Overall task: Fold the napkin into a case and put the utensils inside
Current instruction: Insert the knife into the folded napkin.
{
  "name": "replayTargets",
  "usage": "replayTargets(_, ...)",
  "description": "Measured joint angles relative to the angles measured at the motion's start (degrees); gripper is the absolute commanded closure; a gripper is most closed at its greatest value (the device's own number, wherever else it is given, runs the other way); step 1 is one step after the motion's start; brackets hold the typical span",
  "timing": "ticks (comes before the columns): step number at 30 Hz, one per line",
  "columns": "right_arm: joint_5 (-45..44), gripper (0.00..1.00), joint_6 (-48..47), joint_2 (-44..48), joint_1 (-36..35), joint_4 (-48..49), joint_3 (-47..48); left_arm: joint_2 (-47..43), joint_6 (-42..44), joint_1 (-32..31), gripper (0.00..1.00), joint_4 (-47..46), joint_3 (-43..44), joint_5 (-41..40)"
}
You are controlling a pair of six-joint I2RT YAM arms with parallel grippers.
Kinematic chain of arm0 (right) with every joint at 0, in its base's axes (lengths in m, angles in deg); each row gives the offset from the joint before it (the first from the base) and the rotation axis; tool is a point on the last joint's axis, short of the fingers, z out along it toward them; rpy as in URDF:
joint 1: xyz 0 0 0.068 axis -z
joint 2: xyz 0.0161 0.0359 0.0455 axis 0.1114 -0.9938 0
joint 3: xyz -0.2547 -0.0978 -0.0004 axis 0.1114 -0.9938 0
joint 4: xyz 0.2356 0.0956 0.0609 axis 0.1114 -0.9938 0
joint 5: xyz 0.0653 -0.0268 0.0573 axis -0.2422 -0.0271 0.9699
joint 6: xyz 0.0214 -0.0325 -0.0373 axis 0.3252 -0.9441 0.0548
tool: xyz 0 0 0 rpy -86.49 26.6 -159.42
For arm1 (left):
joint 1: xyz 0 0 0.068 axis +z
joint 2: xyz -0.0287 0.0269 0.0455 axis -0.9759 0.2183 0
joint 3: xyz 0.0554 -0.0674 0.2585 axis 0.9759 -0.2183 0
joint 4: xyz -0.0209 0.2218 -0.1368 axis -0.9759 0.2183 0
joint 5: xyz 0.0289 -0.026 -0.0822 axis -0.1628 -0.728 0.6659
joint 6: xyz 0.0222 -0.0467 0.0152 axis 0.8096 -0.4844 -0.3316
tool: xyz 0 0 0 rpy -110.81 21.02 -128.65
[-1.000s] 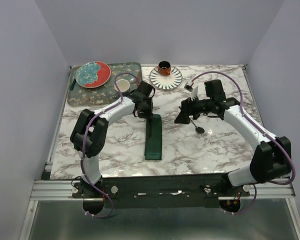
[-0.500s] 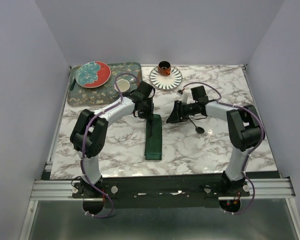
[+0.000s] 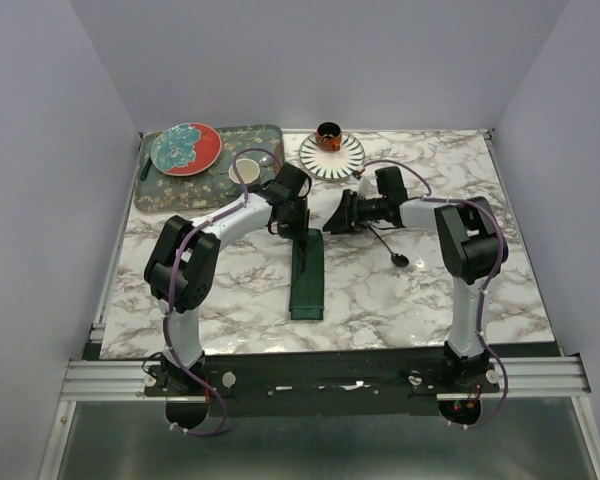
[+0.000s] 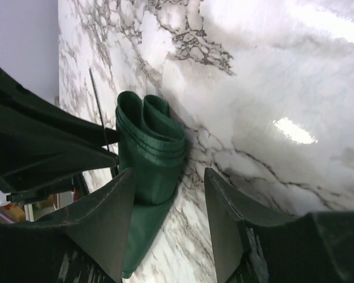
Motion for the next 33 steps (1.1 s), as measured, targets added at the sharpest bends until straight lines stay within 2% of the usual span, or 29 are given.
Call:
replayTargets(12,2.0,0.44,3.5,-5.5,-0.9,4.9,3.5,0.5,0.1,0.0,1.00,0.0,0.7,0.4)
replayTargets(15,3.1,0.49,5.6,-6.7,-1.0,7.3,3.8,0.9,0.2,0.0,1.00,0.0,0.7,0.6)
replayTargets(20,3.8,0.64,9.1,-8.3,-1.2,10.8,3.8,1.0,0.3,0.1,1.00,0.1,0.7,1.1)
replayTargets(22,3.8,0.77,10.1,-8.6,-1.3,11.7,3.8,1.0,0.3,0.2,1.00,0.2,0.7,1.2)
replayTargets(24,3.9,0.86,11.0,-8.9,-1.5,12.7,3.8,1.0,0.4,0.2,1.00,0.5,0.8,1.2)
replayTargets(25,3.9,0.97,11.5,-8.9,-1.6,13.2,3.7,1.0,0.5,0.2,1.00,0.7,0.8,1.2)
replayTargets(33,4.5,0.99,14.3,-8.9,-1.6,17.2,3.1,1.0,0.7,0.5,1.00,1.6,0.8,1.6)
